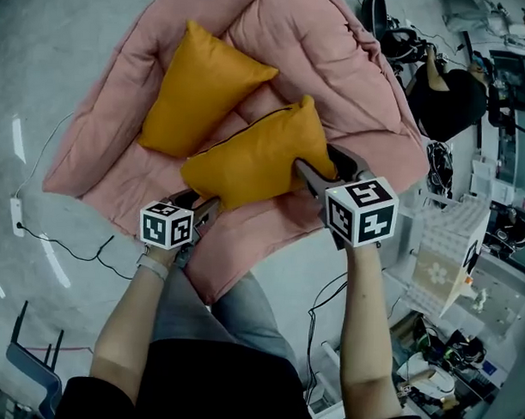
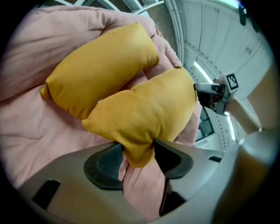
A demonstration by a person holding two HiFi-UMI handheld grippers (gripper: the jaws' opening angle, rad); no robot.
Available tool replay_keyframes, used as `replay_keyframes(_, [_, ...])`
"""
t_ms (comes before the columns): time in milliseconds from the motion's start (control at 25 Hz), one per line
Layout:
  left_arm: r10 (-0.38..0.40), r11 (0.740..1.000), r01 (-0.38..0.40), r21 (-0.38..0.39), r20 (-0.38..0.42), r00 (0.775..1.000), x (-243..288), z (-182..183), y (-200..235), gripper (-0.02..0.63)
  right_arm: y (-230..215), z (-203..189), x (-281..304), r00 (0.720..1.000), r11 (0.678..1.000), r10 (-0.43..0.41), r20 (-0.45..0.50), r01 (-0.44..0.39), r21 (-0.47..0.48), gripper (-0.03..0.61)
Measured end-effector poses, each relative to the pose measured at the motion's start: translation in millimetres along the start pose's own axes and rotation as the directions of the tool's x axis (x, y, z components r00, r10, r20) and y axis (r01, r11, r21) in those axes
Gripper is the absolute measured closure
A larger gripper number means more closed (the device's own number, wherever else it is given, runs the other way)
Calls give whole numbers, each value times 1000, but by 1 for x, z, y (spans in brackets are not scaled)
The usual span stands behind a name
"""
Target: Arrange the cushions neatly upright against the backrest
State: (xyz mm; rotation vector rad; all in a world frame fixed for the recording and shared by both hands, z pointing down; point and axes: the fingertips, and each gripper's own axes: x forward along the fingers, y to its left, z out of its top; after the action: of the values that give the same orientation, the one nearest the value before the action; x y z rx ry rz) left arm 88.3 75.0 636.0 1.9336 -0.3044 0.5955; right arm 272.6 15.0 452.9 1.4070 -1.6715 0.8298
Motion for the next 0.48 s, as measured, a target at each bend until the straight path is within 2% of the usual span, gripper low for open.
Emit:
replay_keyframes(200, [7, 1000, -8, -12, -66, 998, 36, -2, 15, 390, -14, -2, 22, 999, 999, -33, -7, 33, -18, 307])
replay_keyframes(480, [-24, 996, 16, -83, -90, 996, 61, -1, 33, 388, -25, 1, 59, 999, 999, -30, -25, 29, -42, 307])
